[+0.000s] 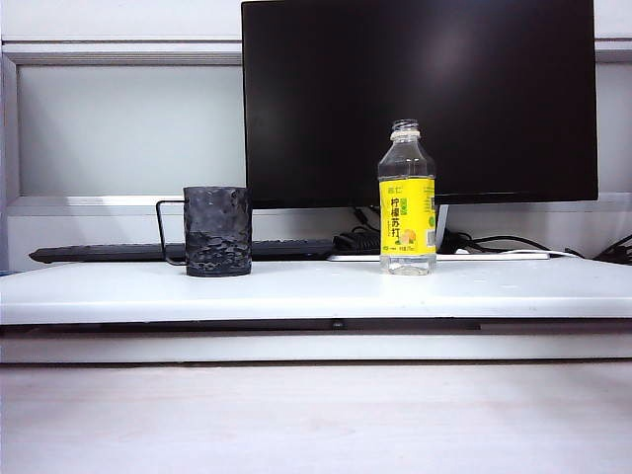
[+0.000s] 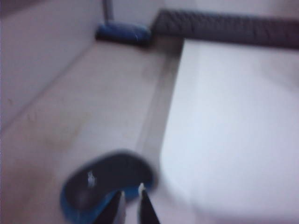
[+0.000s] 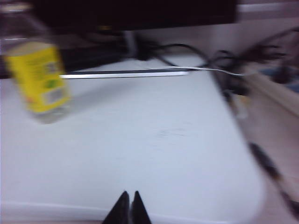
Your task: Carefully pick up the bottle and pour some water from the bottle into the cup.
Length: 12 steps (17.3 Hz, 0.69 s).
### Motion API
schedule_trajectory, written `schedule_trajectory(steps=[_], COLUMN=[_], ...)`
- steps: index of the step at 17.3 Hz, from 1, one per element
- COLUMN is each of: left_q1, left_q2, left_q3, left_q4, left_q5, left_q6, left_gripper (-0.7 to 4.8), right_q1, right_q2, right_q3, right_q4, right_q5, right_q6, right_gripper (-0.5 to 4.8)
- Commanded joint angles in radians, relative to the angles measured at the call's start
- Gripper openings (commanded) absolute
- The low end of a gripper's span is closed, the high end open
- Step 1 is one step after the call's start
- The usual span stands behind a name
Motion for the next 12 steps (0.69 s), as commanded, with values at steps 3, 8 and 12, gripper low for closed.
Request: schedule_trajectory(steps=[3, 8, 12], left_q1=[-0.008, -0.008, -0.008], left_q2=[0.000, 0.000, 0.000], left_q3=[-0.026, -0.026, -0.026], left_q4=[0.080, 0.080, 0.080], left_q5=[0.006, 0.005, 0.005], left_q6=[0.000, 0.000, 0.000], left_gripper=[0.53, 0.53, 0.53], right_q1=[-0.037, -0.032, -0.033], right_q2=[0.000, 0.000, 0.000], right_q3=[-0.003, -0.004, -0.003], right_q4=[0.013, -0.022, -0.011], right_q5=[-0.003, -0.004, -0.087], right_q6=[0.000, 0.000, 0.000], right_gripper=[0.18, 0.18, 0.18])
